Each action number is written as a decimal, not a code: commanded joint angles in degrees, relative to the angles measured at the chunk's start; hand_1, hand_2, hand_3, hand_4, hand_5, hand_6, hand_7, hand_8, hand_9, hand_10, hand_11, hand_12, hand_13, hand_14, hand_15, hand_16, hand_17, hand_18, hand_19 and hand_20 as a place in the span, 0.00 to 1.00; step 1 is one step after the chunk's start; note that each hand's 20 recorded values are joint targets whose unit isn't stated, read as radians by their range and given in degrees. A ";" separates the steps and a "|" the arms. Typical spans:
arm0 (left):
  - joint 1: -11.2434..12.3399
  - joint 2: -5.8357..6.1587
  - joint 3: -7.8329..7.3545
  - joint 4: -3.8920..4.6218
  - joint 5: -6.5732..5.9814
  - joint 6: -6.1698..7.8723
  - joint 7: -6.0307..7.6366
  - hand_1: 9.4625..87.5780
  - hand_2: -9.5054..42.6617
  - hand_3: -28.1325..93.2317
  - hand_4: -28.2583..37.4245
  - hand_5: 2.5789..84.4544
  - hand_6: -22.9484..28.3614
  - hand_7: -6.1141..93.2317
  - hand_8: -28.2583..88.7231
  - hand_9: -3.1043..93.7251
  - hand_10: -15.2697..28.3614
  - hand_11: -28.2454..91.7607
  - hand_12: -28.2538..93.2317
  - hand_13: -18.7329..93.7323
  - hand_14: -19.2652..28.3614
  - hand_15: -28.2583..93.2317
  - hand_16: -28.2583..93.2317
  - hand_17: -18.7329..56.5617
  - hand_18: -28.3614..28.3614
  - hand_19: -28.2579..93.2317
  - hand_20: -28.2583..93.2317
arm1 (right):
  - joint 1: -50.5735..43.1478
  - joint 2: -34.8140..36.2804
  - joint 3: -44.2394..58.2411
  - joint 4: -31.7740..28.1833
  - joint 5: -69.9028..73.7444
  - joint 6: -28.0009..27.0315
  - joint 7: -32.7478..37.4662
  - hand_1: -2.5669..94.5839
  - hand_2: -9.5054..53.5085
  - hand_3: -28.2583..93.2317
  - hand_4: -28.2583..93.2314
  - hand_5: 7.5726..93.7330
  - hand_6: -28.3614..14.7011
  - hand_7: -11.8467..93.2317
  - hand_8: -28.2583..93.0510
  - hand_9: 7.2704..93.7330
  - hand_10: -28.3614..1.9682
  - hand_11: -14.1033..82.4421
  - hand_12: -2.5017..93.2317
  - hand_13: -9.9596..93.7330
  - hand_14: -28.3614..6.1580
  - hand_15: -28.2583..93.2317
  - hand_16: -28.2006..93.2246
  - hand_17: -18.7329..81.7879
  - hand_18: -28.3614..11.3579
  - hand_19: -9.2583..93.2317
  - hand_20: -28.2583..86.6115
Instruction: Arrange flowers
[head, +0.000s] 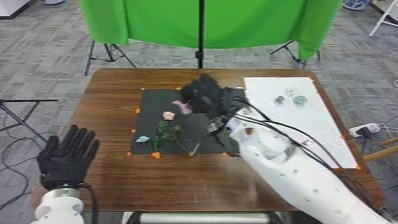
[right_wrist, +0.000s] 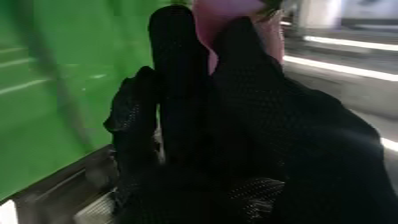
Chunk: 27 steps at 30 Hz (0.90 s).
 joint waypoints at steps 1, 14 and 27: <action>-1.72 0.53 1.51 1.39 1.55 1.28 -1.76 0.21 0.41 0.90 0.00 0.57 0.67 0.16 0.16 0.44 0.72 0.42 0.31 0.41 0.74 0.51 0.17 0.17 0.75 0.53 0.33 | 2.69 -8.22 -6.82 6.32 -4.93 7.13 -2.56 0.69 0.00 0.84 0.00 0.76 0.69 0.57 0.21 0.90 0.67 0.31 0.47 0.75 0.66 0.56 0.56 0.52 0.21 0.93 0.60; -1.89 1.06 1.30 1.65 1.67 1.35 -2.04 0.21 0.41 0.90 0.00 0.57 0.68 0.16 0.16 0.44 0.73 0.42 0.30 0.41 0.74 0.51 0.17 0.16 0.75 0.53 0.33 | 2.45 -11.00 -5.67 14.36 -9.95 7.18 2.18 0.68 0.00 0.84 0.00 0.76 0.70 0.59 0.20 0.90 0.67 0.31 0.47 0.75 0.67 0.55 0.56 0.52 0.21 0.92 0.60; -1.16 0.52 0.84 1.26 1.66 1.10 -2.07 0.21 0.41 0.90 0.00 0.57 0.68 0.16 0.16 0.44 0.73 0.42 0.31 0.41 0.74 0.51 0.17 0.16 0.75 0.53 0.33 | -0.66 -9.26 -4.07 11.16 -11.59 3.50 5.19 0.67 0.00 0.84 0.00 0.76 0.69 0.58 0.19 0.89 0.66 0.30 0.47 0.74 0.66 0.55 0.56 0.51 0.20 0.92 0.60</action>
